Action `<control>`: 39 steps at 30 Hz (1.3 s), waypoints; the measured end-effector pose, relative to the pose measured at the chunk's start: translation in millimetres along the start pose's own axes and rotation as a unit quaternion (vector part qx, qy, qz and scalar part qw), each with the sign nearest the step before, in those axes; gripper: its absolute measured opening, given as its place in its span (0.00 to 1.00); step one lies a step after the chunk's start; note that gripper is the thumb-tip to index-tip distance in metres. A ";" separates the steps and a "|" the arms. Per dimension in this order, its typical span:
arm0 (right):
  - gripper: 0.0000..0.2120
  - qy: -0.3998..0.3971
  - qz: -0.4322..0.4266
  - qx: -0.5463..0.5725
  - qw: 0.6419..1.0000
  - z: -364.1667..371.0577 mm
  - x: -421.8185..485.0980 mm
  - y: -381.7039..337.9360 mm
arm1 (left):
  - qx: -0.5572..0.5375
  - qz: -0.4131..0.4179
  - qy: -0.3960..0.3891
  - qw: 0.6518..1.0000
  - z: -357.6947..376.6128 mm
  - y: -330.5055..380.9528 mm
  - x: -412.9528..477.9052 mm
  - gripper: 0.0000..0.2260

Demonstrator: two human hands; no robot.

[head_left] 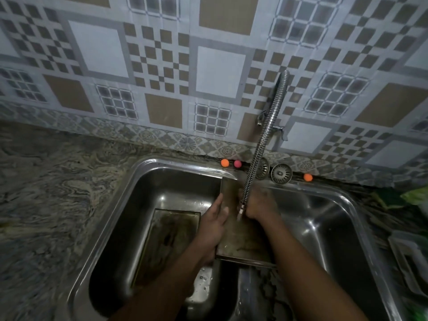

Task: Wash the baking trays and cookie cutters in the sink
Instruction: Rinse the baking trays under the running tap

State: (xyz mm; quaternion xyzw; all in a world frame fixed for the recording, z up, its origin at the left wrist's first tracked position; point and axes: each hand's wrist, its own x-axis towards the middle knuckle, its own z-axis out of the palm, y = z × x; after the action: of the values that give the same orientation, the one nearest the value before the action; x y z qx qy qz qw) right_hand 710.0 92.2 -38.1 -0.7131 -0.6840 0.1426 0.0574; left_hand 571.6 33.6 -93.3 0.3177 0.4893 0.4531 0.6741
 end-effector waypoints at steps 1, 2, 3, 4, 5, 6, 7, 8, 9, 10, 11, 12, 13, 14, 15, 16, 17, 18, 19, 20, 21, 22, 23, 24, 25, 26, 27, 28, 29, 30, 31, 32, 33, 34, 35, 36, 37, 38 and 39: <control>0.18 -0.019 0.042 -0.009 0.999 -5.5 3.0 5.4 | 0.007 0.002 -0.004 1.000 -3.2 -1.8 1.6 0.18; 0.20 -0.043 0.077 -0.017 0.996 -6.1 1.4 7.5 | 0.013 -0.001 -0.004 1.000 -5.3 -4.5 3.5 0.18; 0.20 -0.013 0.062 -0.031 0.998 -2.4 -4.7 5.2 | 0.009 -0.003 -0.005 1.000 -3.1 -2.8 2.8 0.18; 0.20 0.014 0.015 -0.052 0.998 3.5 -13.5 -2.4 | -0.009 -0.002 0.001 1.000 -0.2 -0.5 2.3 0.17; 0.23 0.015 -0.038 -0.053 0.998 8.6 -27.6 -14.2 | -0.023 -0.006 0.012 1.000 1.4 -0.8 4.3 0.16; 0.27 -0.026 -0.077 -0.037 0.996 10.9 -44.9 -29.8 | -0.036 -0.004 0.021 0.999 4.3 2.4 3.7 0.16; 0.29 -0.077 -0.106 -0.028 0.991 13.4 -61.9 -42.4 | -0.047 -0.002 0.032 0.998 4.2 3.3 5.6 0.16; 0.28 -0.094 -0.129 -0.040 0.986 16.6 -76.0 -47.3 | -0.057 0.002 0.044 0.997 3.1 5.7 5.9 0.16; 0.27 -0.082 -0.144 -0.040 0.985 21.2 -88.3 -44.7 | -0.065 0.005 0.054 0.996 0.2 7.7 7.2 0.16; 0.26 -0.058 -0.152 -0.036 0.986 23.1 -98.9 -37.6 | -0.063 0.008 0.062 0.996 -1.6 12.3 6.6 0.16; 0.27 -0.039 -0.142 -0.022 0.989 20.9 -108.6 -26.4 | -0.057 0.009 0.060 0.997 -4.3 14.9 6.8 0.17; 0.27 -0.035 -0.116 -0.003 0.993 21.9 -113.1 -10.8 | -0.059 -0.001 0.057 0.997 -4.7 17.2 5.2 0.19; 0.27 -0.039 -0.073 0.019 0.996 21.7 -113.9 6.3 | -0.067 -0.011 0.050 0.996 -4.7 16.9 5.0 0.20; 0.29 -0.042 -0.024 0.045 0.998 20.0 -109.9 23.8 | -0.072 -0.017 0.045 0.996 -4.2 16.8 3.9 0.21; 0.31 -0.043 0.030 0.066 0.996 17.6 -102.8 40.5 | -0.066 -0.016 0.042 0.997 -3.0 14.4 3.4 0.21; 0.33 -0.038 0.080 0.078 0.993 14.9 -92.6 54.4 | -0.058 -0.014 0.034 0.998 -0.2 11.6 2.2 0.21; 0.33 -0.035 0.121 0.072 0.989 12.7 -80.6 62.5 | -0.038 -0.010 0.023 0.999 2.5 7.4 1.7 0.20; 0.32 -0.030 0.150 0.055 0.987 11.0 -67.3 66.2 | -0.021 -0.005 0.005 1.000 6.9 5.8 -1.3 0.20; 0.31 -0.023 0.156 0.033 0.987 10.0 -55.7 62.9 | -0.007 -0.008 -0.006 1.000 13.5 5.3 -4.8 0.20; 0.30 -0.012 0.144 0.006 0.990 9.4 -46.4 53.1 | 0.000 -0.010 -0.018 1.000 20.2 5.2 -6.9 0.20; 0.28 -0.007 0.115 -0.014 0.993 9.7 -39.3 39.3 | -0.001 -0.014 -0.029 0.999 26.9 6.3 -8.5 0.19; 0.28 -0.011 0.073 -0.016 0.997 9.4 -35.9 22.4 | -0.003 -0.009 -0.040 0.999 32.8 8.7 -9.8 0.17; 0.29 -0.023 0.027 -0.003 0.999 9.4 -36.5 6.8 | -0.005 -0.006 -0.039 0.999 36.5 12.3 -10.3 0.16; 0.30 -0.035 -0.010 0.018 0.999 9.5 -41.3 -5.5 | 0.001 -0.002 -0.034 0.999 37.4 16.2 -9.7 0.15; 0.29 -0.040 -0.034 0.034 0.998 9.4 -48.9 -13.0 | -0.003 0.000 -0.026 1.000 36.0 18.4 -6.6 0.16; 0.29 -0.036 -0.045 0.050 0.997 9.7 -57.8 -14.4 | -0.008 0.001 -0.026 1.000 33.6 20.9 -3.5 0.17; 0.28 -0.025 -0.042 0.066 0.997 12.2 -68.2 -10.2 | -0.018 -0.004 -0.020 1.000 30.8 21.3 1.4 0.17; 0.27 -0.012 -0.021 0.085 0.996 16.0 -78.6 -2.1 | -0.013 -0.009 -0.014 1.000 29.7 20.8 4.0 0.18; 0.26 -0.008 0.017 0.104 0.994 19.8 -89.1 6.2 | -0.016 -0.017 -0.005 1.000 30.6 18.8 5.9 0.19; 0.25 -0.008 0.061 0.126 0.990 23.7 -98.1 12.7 | -0.012 -0.024 -0.013 1.000 33.1 17.0 4.9 0.19; 0.25 -0.007 0.098 0.160 0.982 28.4 -104.8 17.9 | -0.018 -0.035 -0.025 0.999 37.1 14.0 2.4 0.18; 0.26 -0.004 0.125 0.211 0.970 30.1 -109.9 19.0 | -0.022 -0.049 -0.047 0.997 42.5 12.1 -2.3 0.15; 0.29 0.002 0.146 0.276 0.950 29.6 -112.0 18.0 | -0.033 -0.070 -0.067 0.995 48.9 10.0 -7.2 0.13; 0.33 0.016 0.162 0.336 0.928 27.4 -113.3 17.1 | -0.033 -0.085 -0.089 0.992 54.1 7.5 -11.2 0.12; 0.38 0.038 0.172 0.388 0.905 24.3 -113.6 17.6 | -0.040 -0.097 -0.109 0.989 58.7 4.8 -13.9 0.12; 0.41 0.054 0.172 0.425 0.887 20.3 -115.1 18.1 | -0.036 -0.098 -0.129 0.986 61.6 2.5 -16.0 0.12; 0.41 0.066 0.167 0.452 0.874 15.3 -116.9 17.9 | -0.030 -0.098 -0.136 0.985 63.4 2.9 -18.1 0.12; 0.39 0.075 0.155 0.479 0.860 8.4 -118.3 16.4 | -0.017 -0.103 -0.151 0.983 64.8 5.1 -20.8 0.13; 0.37 0.082 0.142 0.509 0.845 5.0 -118.3 18.2 | -0.012 -0.108 -0.163 0.981 66.3 9.2 -24.7 0.13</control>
State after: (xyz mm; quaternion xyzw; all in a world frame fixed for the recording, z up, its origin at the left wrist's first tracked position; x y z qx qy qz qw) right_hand 723.3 -26.8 -33.1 -0.6824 -0.3989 0.4181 0.4476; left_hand 628.9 15.4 -54.9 0.3251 0.3985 0.3256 0.7934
